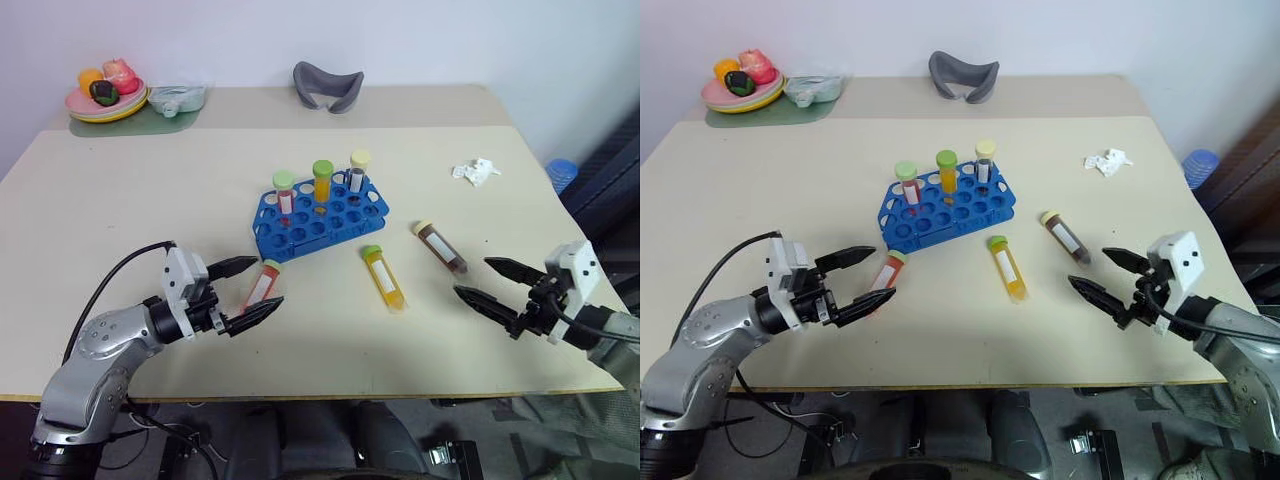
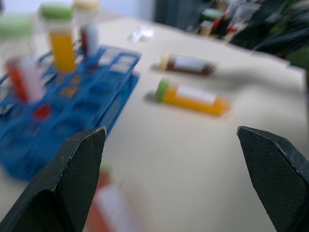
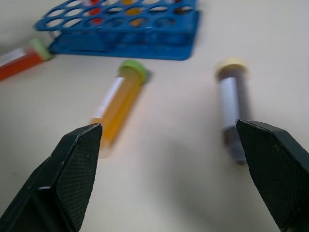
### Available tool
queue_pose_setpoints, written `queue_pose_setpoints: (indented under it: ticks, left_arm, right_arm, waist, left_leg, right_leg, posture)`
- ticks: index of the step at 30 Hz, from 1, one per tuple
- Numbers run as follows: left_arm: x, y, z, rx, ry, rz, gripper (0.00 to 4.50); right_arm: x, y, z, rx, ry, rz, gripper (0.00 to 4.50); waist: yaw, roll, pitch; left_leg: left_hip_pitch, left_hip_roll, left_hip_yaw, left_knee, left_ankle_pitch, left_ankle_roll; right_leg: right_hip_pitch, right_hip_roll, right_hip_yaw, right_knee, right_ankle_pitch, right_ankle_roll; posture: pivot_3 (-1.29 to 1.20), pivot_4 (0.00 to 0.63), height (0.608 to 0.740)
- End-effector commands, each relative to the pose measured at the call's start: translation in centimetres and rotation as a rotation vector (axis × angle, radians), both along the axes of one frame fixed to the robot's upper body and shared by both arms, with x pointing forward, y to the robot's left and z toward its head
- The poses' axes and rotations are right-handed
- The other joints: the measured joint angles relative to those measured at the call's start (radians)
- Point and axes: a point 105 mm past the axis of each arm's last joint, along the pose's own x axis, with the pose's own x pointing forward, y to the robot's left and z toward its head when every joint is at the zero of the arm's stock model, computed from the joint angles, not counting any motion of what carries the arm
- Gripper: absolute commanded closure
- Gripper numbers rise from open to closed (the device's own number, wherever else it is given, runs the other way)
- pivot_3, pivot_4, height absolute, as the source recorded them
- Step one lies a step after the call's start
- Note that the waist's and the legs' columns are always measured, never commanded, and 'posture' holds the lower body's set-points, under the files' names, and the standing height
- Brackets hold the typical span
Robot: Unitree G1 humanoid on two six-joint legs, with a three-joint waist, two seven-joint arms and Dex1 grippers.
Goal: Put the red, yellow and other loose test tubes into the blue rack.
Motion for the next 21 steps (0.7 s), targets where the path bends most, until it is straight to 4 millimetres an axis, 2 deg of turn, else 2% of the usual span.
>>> queue_pose_setpoints:
  ticks: [1, 8, 13, 21]
  left_arm:
    - [-0.7, -2.0, 1.0, 0.032, -0.077, -0.120, 0.06]
    - [-0.5, -3.0, -0.1, 0.139, -0.126, -0.234, 0.06]
    - [-0.1, -3.5, -0.3, 0.171, -0.144, -0.239, 0.06]
    - [-0.2, -4.3, -1.4, 0.258, -0.153, -0.282, 0.06]
  right_arm:
    - [1.5, -0.1, 0.6, -0.058, 0.082, 0.011, 0.00]
    - [5.9, -0.7, 0.1, -0.215, 0.194, 0.006, 0.00]
    - [9.0, -1.5, 0.0, -0.242, 0.284, -0.056, 0.00]
    - [11.8, -0.3, -0.6, -0.319, 0.379, -0.051, 0.00]
  waist:
    - [-0.001, 0.000, 0.000]
    - [-0.001, 0.000, 0.000]
    - [0.000, 0.000, 0.000]
    - [-0.001, 0.001, 0.000]
  left_leg:
    - [0.000, 0.000, 0.000, 0.001, 0.000, 0.000]
    - [-0.001, 0.000, 0.000, 0.002, 0.000, 0.000]
    - [-0.003, 0.000, 0.000, 0.004, 0.000, 0.001]
    - [-0.015, 0.001, -0.001, 0.013, -0.002, 0.003]
  right_leg:
    - [0.000, 0.000, 0.000, 0.000, 0.000, 0.000]
    - [-0.001, 0.001, 0.000, 0.001, 0.000, 0.000]
    - [-0.002, 0.000, 0.000, 0.001, 0.000, 0.000]
    - [-0.012, 0.000, -0.001, 0.007, 0.000, 0.000]
  posture:
    - [0.00, 0.150, 0.740]
    - [0.00, 0.150, 0.740]
    - [0.00, 0.150, 0.740]
    - [0.00, 0.150, 0.740]
